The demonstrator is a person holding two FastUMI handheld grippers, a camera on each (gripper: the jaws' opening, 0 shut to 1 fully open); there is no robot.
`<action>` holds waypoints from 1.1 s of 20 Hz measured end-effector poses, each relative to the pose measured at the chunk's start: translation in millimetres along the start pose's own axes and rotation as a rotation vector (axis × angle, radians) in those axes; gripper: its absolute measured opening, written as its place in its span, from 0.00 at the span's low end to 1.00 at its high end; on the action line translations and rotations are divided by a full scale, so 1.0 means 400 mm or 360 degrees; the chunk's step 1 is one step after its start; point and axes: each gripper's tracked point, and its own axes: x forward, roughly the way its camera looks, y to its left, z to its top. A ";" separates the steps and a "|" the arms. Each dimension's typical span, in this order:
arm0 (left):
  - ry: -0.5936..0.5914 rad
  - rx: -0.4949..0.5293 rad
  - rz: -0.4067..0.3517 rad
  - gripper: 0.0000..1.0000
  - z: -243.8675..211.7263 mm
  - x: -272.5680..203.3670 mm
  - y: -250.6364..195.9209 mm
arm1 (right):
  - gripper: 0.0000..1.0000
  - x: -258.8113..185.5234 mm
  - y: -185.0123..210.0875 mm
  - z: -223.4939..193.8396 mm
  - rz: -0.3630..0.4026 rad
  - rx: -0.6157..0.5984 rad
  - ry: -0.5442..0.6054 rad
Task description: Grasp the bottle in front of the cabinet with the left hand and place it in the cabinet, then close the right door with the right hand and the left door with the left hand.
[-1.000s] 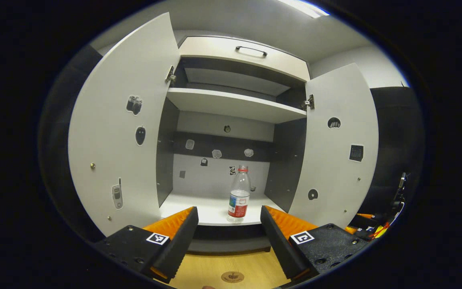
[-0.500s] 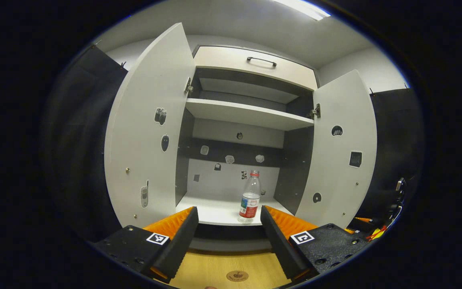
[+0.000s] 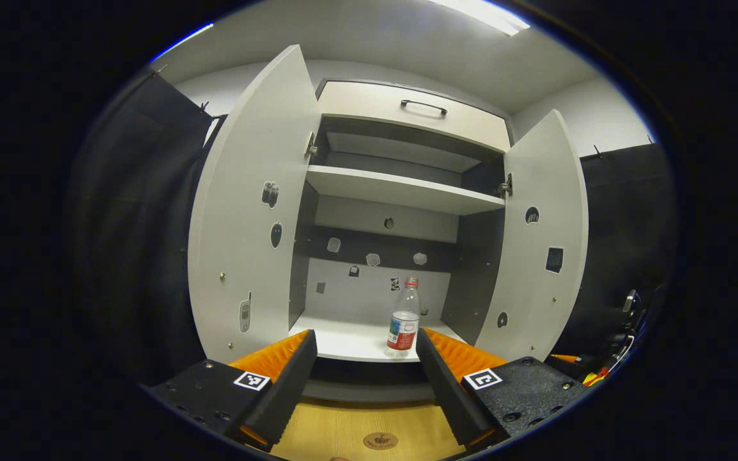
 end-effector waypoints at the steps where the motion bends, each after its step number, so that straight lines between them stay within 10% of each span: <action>1: -0.0004 -0.0003 0.0007 0.95 0.004 -0.001 0.006 | 0.95 0.002 0.004 0.001 0.0017 -0.0001 -0.0005; 22: -0.0010 0.0009 0.0140 0.95 -0.008 -0.051 0.143 | 0.95 0.031 0.036 -0.020 0.0082 -0.0028 0.0051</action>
